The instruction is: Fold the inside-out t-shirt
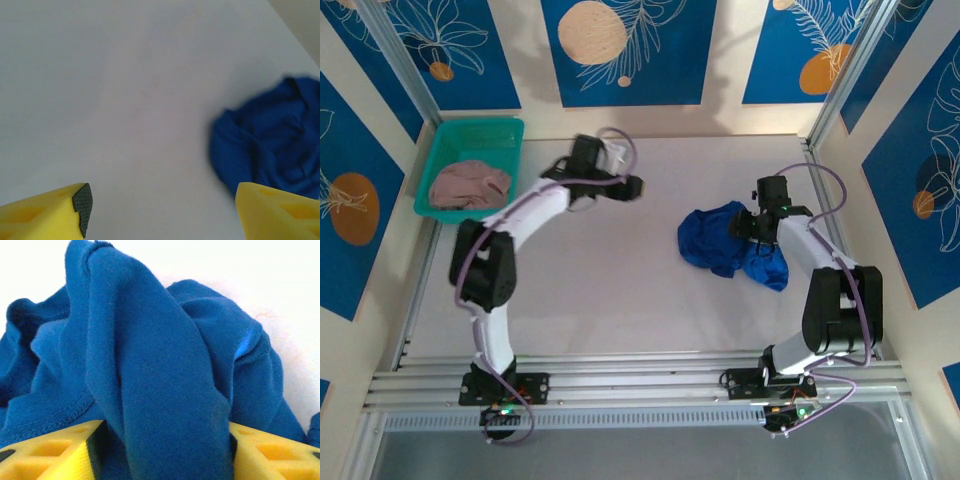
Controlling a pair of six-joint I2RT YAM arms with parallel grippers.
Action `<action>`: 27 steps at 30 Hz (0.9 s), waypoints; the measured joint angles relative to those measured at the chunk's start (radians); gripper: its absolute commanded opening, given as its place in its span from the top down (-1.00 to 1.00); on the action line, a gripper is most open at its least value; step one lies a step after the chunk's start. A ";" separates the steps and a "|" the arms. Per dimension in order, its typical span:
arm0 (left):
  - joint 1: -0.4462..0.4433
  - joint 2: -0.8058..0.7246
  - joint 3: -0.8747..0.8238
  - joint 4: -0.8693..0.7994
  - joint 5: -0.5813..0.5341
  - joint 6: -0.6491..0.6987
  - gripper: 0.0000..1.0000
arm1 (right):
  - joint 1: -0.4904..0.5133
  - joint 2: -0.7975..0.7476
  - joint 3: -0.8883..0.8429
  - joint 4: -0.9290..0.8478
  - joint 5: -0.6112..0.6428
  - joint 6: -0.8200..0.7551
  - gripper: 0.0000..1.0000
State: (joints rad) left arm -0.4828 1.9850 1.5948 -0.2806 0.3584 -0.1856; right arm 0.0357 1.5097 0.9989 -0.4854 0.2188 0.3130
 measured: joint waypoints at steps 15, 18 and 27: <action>-0.217 0.278 0.121 0.028 0.111 -0.058 -0.06 | 0.016 0.067 0.055 0.023 0.056 -0.041 0.03; -0.230 0.318 0.173 0.040 0.132 -0.074 0.17 | 0.023 0.085 0.068 0.026 0.060 -0.055 0.22; -0.232 0.396 0.262 -0.002 0.165 -0.060 1.00 | 0.032 0.080 0.150 0.021 0.069 -0.092 0.87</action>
State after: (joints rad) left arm -0.7143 2.3810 1.8565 -0.2821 0.5232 -0.2451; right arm 0.0677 1.5894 1.1484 -0.4641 0.2874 0.2211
